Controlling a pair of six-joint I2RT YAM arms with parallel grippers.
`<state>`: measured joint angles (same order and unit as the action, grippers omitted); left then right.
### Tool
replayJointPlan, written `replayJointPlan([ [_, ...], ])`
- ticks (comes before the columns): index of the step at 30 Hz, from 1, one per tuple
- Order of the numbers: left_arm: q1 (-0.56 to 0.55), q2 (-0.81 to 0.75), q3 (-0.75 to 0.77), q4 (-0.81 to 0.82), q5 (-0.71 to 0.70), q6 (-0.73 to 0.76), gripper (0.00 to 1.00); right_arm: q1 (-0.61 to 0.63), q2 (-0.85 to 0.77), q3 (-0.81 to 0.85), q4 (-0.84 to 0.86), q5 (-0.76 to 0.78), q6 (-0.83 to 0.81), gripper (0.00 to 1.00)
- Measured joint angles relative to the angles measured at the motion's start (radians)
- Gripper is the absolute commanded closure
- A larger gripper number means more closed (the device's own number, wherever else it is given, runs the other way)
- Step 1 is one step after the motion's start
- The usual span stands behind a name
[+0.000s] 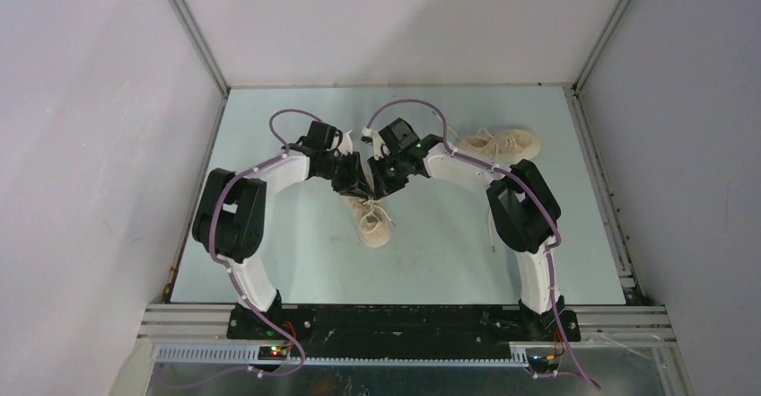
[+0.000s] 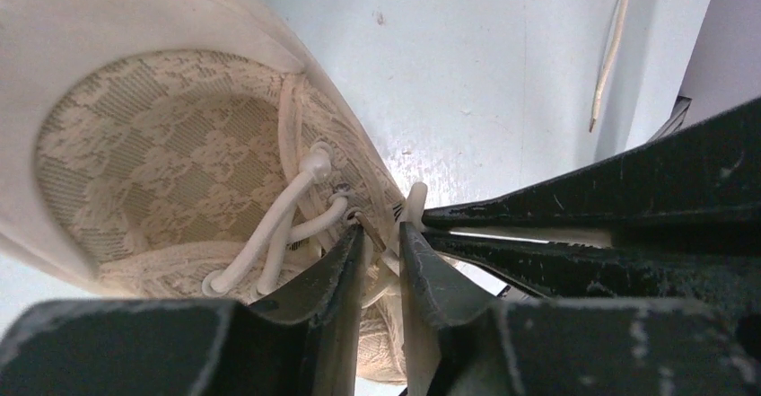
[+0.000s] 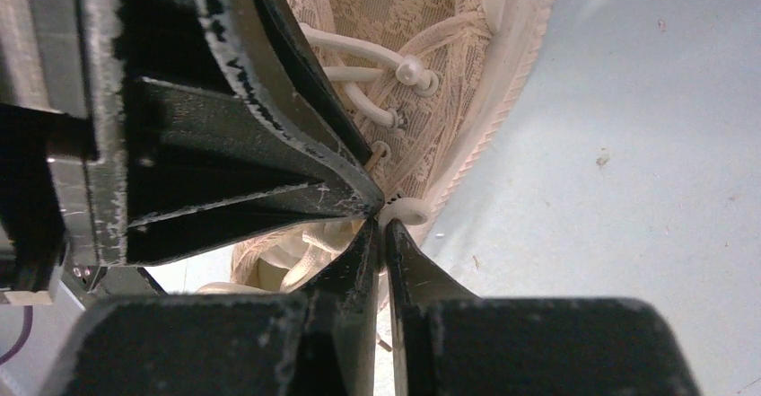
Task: Tie the shoes
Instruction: Pick up the shoelace at the center of the board, then tie the shoelace on the shoe.
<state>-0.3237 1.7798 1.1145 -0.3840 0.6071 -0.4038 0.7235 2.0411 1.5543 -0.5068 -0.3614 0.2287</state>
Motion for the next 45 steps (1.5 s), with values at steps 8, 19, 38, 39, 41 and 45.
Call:
replayJointPlan([
  [8, -0.011, 0.013, 0.019, -0.020, -0.003, 0.006, 1.00, 0.001, -0.007, -0.006, 0.003, 0.000, 0.000, 0.96],
  [19, 0.052, -0.022, 0.103, -0.098, -0.091, 0.097, 1.00, 0.001, -0.013, -0.021, 0.015, 0.002, 0.000, 0.99],
  [38, 0.085, -0.370, -0.083, -0.040, -0.112, 0.303, 0.48, -0.008, -0.013, -0.021, 0.015, -0.004, 0.001, 0.99],
  [39, 0.077, -0.441, -0.102, -0.034, -0.089, 0.333, 0.48, -0.010, -0.013, -0.021, 0.015, -0.008, 0.001, 0.99],
  [41, 0.037, -0.532, -0.111, -0.027, -0.054, 0.397, 0.48, -0.014, -0.013, -0.021, 0.015, -0.016, 0.005, 0.99],
  [45, -0.112, -0.571, -0.119, -0.028, -0.027, 0.549, 0.48, -0.025, -0.012, -0.021, 0.016, -0.048, 0.021, 0.98],
])
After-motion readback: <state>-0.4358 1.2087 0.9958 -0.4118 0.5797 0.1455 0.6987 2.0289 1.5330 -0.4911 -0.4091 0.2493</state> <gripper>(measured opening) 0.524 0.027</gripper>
